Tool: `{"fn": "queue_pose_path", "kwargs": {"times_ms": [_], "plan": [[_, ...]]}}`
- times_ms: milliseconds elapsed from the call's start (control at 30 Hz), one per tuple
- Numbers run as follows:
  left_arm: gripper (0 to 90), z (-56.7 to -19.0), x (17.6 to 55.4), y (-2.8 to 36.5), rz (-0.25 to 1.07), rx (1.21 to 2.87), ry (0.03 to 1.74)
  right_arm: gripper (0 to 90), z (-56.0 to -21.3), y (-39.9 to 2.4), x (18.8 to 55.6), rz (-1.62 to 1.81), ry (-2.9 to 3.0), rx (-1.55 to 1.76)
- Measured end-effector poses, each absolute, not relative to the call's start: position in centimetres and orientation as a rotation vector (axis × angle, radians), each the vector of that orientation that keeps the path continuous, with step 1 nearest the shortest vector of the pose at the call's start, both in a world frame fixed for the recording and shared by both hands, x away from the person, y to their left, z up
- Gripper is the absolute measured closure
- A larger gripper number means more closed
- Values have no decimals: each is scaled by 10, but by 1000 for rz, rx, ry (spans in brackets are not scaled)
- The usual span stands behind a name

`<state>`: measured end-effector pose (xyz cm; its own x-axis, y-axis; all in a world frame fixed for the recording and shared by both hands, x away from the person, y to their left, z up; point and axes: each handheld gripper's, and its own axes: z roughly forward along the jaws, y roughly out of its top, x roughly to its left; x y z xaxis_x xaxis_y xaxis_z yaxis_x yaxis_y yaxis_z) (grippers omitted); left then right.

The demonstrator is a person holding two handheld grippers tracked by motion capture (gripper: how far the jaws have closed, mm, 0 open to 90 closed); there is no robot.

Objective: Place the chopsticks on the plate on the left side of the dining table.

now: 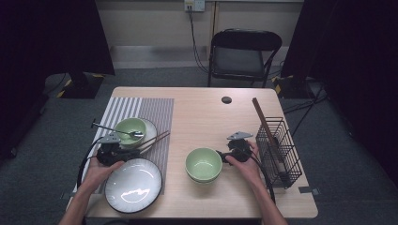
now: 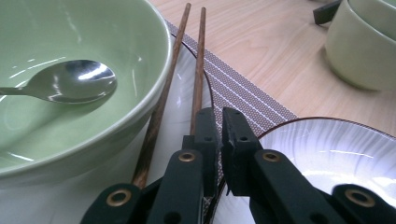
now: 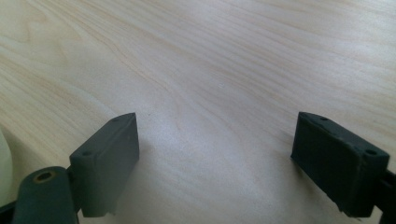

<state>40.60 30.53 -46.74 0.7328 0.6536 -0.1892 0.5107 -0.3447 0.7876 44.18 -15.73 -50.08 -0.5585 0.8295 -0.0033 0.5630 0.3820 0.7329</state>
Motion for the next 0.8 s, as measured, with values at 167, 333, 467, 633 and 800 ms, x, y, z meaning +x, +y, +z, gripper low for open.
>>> {"fn": "queue_pose_path", "kwargs": {"times_ms": [167, 333, 467, 633, 800], "plan": [[842, -467, 406, 308, 205, 2018, 892, 143, -501, -157, 442, 990, 2276, 1210], [841, -468, 407, 309, 209, 2009, 904, 143, -501, -157, 442, 989, 2275, 1211], [836, -468, 407, 311, 215, 2009, 912, 143, -501, -157, 442, 989, 2274, 1211], [834, -467, 407, 312, 221, 2007, 920, 143, -501, -157, 442, 989, 2275, 1211], [818, -465, 406, 312, 206, 1986, 895, 143, -501, -157, 442, 989, 2274, 1211]]}}
